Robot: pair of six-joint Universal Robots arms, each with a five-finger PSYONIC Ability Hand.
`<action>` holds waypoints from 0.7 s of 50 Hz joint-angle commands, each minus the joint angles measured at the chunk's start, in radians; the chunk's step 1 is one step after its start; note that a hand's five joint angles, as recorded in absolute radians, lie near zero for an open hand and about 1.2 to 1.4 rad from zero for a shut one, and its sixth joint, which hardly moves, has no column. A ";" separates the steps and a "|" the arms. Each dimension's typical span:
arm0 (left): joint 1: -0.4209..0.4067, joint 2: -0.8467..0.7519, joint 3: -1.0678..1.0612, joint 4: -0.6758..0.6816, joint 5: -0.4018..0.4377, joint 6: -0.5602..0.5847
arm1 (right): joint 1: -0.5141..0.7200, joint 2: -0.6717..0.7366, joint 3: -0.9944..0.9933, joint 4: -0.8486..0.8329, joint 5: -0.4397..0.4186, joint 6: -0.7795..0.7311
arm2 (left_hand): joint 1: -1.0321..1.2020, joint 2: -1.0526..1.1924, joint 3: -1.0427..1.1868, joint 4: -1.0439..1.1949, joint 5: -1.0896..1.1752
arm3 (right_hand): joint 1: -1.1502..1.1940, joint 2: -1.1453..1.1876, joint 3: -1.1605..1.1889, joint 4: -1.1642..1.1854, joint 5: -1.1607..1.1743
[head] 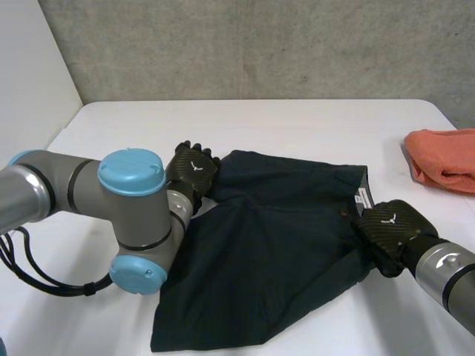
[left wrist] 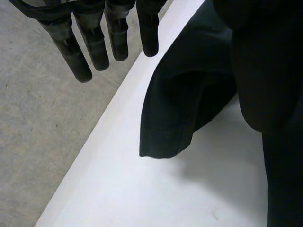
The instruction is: Fold the laundry.
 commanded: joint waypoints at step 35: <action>-0.110 0.521 -0.582 -0.344 -0.009 -0.464 | -0.006 0.248 -0.270 -0.055 0.007 0.444 | 0.117 0.104 0.096 0.106 0.110 | 0.421 0.221 0.225 0.205 0.238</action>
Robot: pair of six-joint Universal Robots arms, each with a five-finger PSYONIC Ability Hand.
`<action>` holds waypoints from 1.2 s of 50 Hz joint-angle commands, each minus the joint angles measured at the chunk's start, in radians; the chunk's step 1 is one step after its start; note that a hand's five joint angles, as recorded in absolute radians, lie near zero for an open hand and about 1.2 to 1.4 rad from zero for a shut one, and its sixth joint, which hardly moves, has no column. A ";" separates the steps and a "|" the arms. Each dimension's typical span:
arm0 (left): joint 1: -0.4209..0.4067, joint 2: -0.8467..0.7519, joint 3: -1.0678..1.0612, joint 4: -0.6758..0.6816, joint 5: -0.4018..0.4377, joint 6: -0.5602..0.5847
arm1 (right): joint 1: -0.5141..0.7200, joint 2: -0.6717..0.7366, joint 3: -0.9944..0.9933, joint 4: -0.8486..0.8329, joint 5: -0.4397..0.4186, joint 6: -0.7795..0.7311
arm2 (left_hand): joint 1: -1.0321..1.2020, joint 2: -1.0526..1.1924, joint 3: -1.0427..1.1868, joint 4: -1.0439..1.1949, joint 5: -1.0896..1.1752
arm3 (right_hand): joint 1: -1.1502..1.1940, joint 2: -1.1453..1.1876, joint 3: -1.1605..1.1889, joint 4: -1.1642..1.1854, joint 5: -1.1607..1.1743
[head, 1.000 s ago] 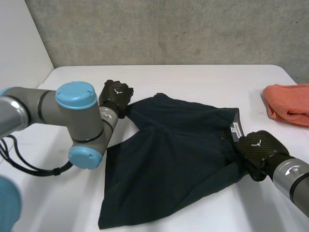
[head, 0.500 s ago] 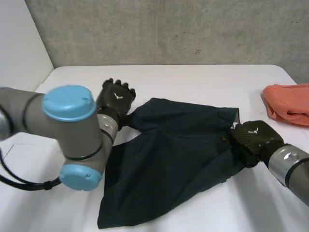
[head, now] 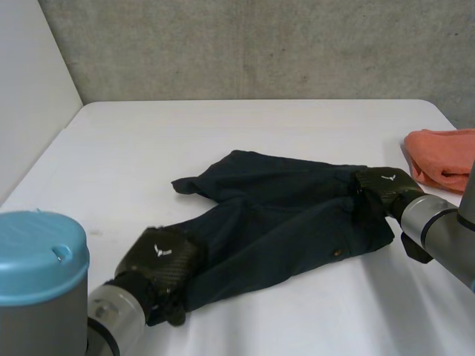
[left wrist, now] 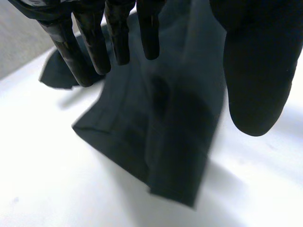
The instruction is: Fold the laundry.
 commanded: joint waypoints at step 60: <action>0.088 -0.316 0.795 0.056 -0.062 0.317 | 0.026 -0.013 -0.571 0.379 0.017 -0.482 | 1.053 1.038 1.041 1.038 1.036 | 0.421 0.221 0.225 0.205 0.238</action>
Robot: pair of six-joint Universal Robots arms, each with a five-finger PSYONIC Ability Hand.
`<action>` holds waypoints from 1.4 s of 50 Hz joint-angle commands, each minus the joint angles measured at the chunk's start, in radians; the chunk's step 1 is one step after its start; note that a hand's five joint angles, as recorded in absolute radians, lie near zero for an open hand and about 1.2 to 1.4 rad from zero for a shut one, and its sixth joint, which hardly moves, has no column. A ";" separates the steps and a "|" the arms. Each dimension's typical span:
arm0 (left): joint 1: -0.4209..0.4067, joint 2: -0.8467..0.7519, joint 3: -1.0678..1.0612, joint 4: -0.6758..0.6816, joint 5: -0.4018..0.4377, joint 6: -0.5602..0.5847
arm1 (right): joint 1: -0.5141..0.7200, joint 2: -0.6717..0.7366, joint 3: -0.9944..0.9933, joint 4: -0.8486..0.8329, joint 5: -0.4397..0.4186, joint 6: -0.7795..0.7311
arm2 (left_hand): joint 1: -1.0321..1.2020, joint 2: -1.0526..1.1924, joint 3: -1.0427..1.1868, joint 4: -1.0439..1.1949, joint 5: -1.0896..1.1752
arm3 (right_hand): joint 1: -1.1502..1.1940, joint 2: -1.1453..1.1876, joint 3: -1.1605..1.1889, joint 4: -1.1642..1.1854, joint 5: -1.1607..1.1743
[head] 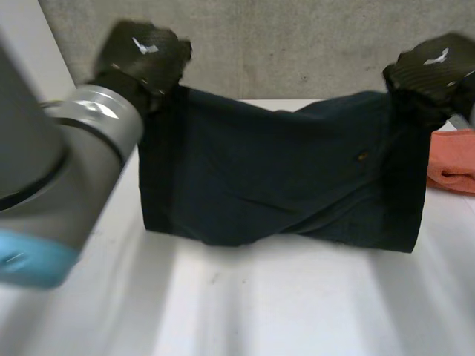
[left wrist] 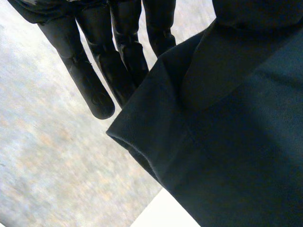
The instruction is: Fold the laundry.
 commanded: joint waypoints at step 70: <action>-0.023 0.141 -0.775 -0.045 0.067 0.038 | 0.077 0.014 0.615 -0.054 0.167 -0.302 | 0.243 0.198 0.205 0.198 0.252 | 0.421 0.221 0.225 0.205 0.237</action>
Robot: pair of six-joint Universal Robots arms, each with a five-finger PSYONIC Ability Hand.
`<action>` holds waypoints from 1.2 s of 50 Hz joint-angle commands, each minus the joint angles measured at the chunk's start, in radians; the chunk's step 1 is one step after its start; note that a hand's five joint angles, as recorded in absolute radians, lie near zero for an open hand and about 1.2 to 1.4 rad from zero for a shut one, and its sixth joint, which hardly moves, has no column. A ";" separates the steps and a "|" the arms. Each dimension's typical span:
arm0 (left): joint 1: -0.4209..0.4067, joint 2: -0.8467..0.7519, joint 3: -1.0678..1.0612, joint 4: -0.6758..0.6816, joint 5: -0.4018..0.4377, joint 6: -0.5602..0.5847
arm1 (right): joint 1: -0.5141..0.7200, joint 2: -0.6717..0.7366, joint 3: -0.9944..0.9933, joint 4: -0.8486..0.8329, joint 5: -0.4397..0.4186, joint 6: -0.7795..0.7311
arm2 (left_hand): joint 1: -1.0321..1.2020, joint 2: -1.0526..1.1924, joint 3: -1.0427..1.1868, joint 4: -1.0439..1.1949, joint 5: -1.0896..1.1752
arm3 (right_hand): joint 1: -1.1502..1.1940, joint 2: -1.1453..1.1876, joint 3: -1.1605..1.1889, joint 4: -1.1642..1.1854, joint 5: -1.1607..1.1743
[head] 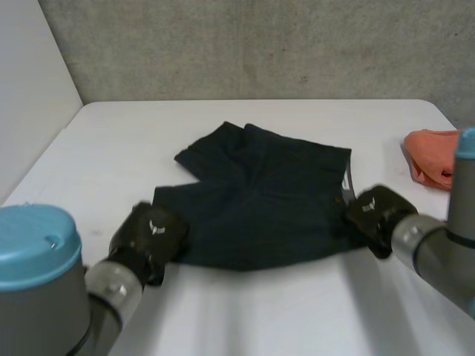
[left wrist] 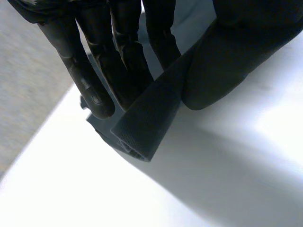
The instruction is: Fold the laundry.
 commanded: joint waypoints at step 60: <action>-0.023 -1.034 1.209 0.391 0.061 0.114 | -0.077 0.437 -0.285 -0.610 0.243 0.132 | -0.424 -0.470 -0.463 -0.470 -0.415 | -0.197 -0.405 -0.406 -0.413 -0.394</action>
